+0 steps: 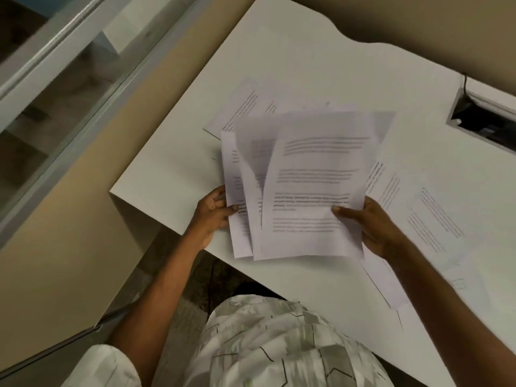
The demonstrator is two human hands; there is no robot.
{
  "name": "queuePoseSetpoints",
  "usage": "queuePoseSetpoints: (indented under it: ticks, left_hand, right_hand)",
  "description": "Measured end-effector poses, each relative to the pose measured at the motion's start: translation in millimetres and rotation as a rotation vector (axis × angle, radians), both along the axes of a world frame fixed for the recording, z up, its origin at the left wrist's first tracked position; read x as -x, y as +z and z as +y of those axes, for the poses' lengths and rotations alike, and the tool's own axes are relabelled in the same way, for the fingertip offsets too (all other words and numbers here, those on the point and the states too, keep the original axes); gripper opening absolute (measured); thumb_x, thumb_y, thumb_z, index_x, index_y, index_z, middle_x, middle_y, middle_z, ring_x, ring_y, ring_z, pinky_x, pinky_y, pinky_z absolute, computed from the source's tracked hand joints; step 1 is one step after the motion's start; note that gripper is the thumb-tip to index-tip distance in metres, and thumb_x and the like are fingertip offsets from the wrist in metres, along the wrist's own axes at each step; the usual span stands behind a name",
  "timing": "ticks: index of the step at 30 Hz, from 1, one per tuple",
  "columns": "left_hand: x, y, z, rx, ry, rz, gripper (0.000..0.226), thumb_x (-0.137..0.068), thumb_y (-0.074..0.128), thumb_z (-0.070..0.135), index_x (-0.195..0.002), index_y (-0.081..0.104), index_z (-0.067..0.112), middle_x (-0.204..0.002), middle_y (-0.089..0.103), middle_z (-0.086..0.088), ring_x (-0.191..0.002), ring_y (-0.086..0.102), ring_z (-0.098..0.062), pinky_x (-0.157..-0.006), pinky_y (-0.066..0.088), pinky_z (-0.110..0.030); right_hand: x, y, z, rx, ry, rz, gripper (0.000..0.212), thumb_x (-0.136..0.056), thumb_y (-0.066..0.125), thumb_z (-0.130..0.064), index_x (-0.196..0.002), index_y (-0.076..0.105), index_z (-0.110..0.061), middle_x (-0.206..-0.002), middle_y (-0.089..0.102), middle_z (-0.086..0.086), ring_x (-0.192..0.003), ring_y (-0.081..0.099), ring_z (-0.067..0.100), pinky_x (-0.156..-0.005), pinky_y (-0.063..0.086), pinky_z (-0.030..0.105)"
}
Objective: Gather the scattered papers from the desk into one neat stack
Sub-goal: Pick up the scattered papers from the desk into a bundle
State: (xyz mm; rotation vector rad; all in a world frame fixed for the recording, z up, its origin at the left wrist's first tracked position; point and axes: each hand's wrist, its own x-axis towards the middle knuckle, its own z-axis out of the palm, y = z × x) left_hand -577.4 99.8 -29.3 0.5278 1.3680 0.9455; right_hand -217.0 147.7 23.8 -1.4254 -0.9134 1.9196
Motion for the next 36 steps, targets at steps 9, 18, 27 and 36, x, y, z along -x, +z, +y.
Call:
queuePoseSetpoints:
  ticks: [9,18,27,36]
  left_hand:
    - [-7,3,-12,-0.04,-0.034,-0.049,0.056,-0.09,0.073,0.003,-0.139,0.057,0.025,-0.123,0.075,0.0,-0.111,0.072,-0.02,-0.08,0.063,-0.036]
    - [-19,26,-5,-0.151,-0.112,0.001,0.044,-0.096,0.067,0.004,-0.132,0.059,0.027,-0.12,0.076,0.001,-0.11,0.072,-0.021,-0.08,0.062,-0.035]
    - [-49,89,16,-0.431,-0.186,0.206,0.036,-0.104,0.059,0.021,-0.137,0.056,0.034,-0.126,0.073,0.006,-0.117,0.068,-0.015,-0.091,0.058,-0.029]
    - [-87,88,-34,-0.552,-0.242,0.494,0.033,-0.108,0.049,0.025,-0.139,0.041,0.017,-0.128,0.062,0.005,-0.11,0.066,-0.007,-0.075,0.056,-0.013]
  right_hand:
    - [17,-19,-19,-0.094,0.073,-0.335,0.062,-0.083,0.088,-0.019,-0.137,0.058,-0.019,-0.127,0.076,-0.001,-0.112,0.075,0.026,-0.096,0.062,0.051]
    - [20,4,-22,-0.228,0.059,-0.367,0.06,-0.083,0.089,-0.033,-0.136,0.06,-0.031,-0.125,0.077,-0.012,-0.107,0.077,0.011,-0.088,0.065,0.037]
    - [32,38,-35,-0.581,-0.318,-0.299,0.049,-0.095,0.078,-0.017,-0.139,0.058,-0.017,-0.128,0.074,-0.006,-0.112,0.074,0.015,-0.083,0.064,0.027]
    - [17,28,-83,-0.656,-0.149,-0.321,0.057,-0.098,0.073,-0.015,-0.147,0.044,-0.012,-0.135,0.062,0.004,-0.124,0.065,0.02,-0.096,0.063,0.043]
